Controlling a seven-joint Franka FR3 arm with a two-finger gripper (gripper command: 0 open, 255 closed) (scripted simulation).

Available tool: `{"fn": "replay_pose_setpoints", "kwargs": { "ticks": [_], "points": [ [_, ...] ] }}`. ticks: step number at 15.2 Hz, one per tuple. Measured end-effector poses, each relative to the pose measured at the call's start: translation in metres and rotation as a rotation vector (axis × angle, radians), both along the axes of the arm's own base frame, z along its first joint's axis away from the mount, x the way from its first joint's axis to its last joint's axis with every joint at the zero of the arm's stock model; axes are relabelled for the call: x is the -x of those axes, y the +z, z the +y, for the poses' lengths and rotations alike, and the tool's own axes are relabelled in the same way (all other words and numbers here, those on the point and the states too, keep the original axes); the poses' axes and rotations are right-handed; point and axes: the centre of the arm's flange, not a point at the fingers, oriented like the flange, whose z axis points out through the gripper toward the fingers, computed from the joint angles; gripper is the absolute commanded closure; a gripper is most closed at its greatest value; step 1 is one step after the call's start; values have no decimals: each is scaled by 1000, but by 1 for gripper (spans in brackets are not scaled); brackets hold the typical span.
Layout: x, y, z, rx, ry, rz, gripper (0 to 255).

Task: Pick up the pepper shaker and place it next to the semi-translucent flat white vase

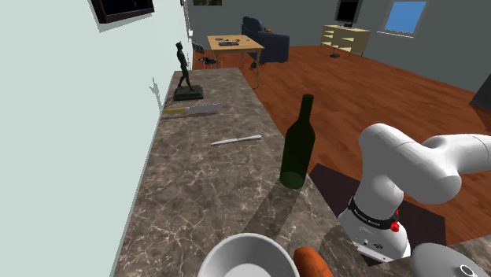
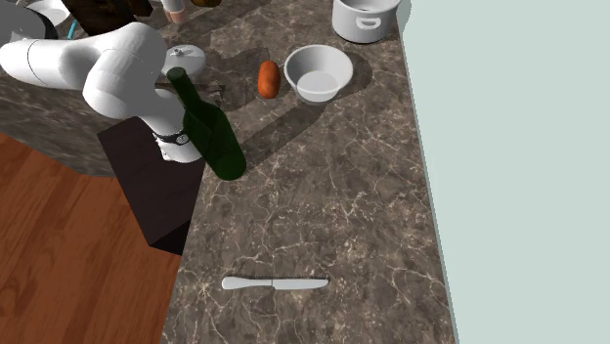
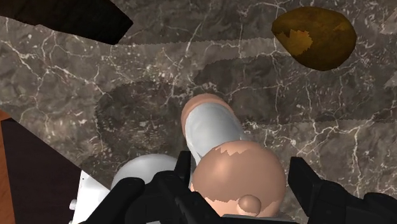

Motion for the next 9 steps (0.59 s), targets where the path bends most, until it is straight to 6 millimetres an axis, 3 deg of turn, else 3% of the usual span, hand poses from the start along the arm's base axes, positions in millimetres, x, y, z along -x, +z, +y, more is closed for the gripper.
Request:
{"fn": "replay_pose_setpoints", "kwargs": {
  "ticks": [9],
  "points": [
    [1, -49, 0, 0, 0, 0, 255]
  ]
}}
